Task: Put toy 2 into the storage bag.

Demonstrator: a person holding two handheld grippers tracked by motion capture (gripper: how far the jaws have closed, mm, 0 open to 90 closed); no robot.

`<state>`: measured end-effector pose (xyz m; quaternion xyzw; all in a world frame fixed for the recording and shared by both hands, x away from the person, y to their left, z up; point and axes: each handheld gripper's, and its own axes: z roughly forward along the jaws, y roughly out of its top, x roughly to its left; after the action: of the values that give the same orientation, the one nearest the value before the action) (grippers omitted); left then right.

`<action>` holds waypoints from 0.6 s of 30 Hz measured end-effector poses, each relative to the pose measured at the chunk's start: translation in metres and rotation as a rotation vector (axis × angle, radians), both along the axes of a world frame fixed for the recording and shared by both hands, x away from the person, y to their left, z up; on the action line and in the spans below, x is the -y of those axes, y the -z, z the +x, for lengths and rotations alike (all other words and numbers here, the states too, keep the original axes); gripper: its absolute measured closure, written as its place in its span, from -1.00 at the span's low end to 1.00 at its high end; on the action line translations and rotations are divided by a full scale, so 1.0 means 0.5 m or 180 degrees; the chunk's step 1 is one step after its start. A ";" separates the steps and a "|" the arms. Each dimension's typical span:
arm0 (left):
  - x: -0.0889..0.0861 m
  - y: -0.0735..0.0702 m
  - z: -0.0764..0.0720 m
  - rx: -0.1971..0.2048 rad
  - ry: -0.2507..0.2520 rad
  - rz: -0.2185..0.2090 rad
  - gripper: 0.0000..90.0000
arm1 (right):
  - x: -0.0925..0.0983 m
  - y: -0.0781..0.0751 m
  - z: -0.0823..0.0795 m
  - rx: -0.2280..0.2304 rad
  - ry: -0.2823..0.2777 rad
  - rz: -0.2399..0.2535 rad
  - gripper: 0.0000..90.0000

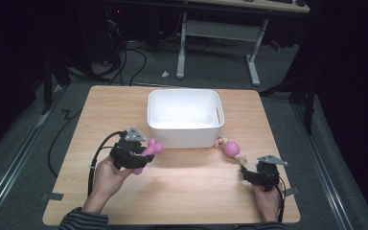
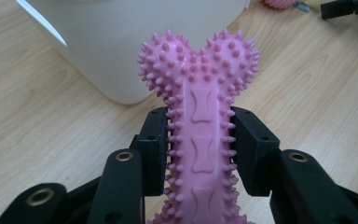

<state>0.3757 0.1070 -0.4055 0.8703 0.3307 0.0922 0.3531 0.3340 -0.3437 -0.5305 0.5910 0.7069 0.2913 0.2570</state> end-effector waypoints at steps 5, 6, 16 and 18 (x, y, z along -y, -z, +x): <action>0.001 -0.031 0.012 -0.0031 0.0095 -0.0209 0.31 | 0.000 0.000 0.000 0.0000 -0.0001 -0.0001 -0.51; 0.004 -0.038 0.014 0.0005 0.0099 -0.0198 0.31 | 0.000 0.000 0.000 0.0000 -0.0001 -0.0001 -0.51; 0.019 -0.076 0.045 0.0073 0.0123 -0.0244 0.31 | 0.000 0.000 0.000 -0.0001 -0.0005 0.0002 -0.51; 0.021 -0.078 0.050 0.0046 0.0143 -0.0324 0.31 | 0.000 0.000 0.000 0.0000 -0.0006 0.0002 -0.51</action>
<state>0.4010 0.0963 -0.3664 0.8577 0.3128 0.0736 0.4013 0.3341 -0.3436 -0.5305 0.5905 0.7074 0.2918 0.2566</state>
